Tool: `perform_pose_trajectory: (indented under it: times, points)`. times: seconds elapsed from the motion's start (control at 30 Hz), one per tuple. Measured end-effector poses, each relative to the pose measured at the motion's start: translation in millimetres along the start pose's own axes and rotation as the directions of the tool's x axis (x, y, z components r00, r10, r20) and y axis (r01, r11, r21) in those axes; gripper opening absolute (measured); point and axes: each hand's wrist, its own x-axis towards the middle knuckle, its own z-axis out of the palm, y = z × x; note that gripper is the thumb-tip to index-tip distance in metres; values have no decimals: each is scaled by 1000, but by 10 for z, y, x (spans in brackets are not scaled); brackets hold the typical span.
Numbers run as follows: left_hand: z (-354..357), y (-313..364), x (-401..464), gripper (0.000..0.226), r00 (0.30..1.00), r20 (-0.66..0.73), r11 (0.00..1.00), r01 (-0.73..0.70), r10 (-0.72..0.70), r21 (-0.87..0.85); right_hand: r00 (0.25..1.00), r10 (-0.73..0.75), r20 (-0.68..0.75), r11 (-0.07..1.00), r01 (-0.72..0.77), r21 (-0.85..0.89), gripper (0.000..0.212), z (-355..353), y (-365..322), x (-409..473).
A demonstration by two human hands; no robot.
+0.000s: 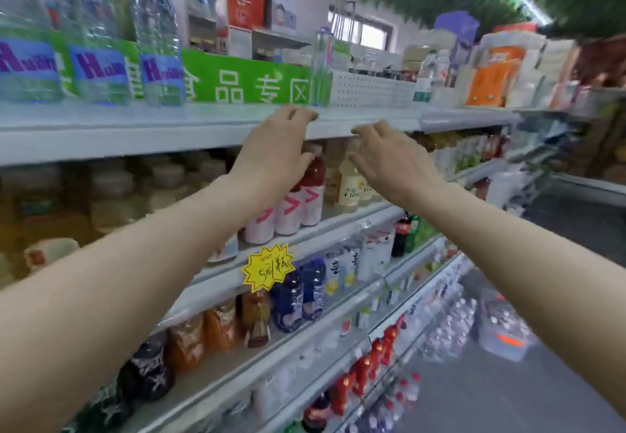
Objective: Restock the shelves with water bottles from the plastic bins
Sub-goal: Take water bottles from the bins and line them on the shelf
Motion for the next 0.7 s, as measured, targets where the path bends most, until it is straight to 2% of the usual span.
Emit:
perform_pose_trajectory:
  times: [0.13,0.33,0.47,0.7]
  points:
    - [622,376,-283,58,993,77,993,-81,87,-83,995,31,90,997,-25,-67,43,179,390,-821]
    - [1678,798,-929,58,954,282,981,-55,106,-185,946,152,286,988,-149,-31,42,708,778,-2020]
    - [2450,1032,-1591,56,901,430,975,36,64,-221,842,261,472,952,-305,18,43,1180,905,-2869]
    - [3856,1209,-3235,53,760,650,961,192,-15,-201,651,295,699,863,-495,97,45,2228,810,-4694]
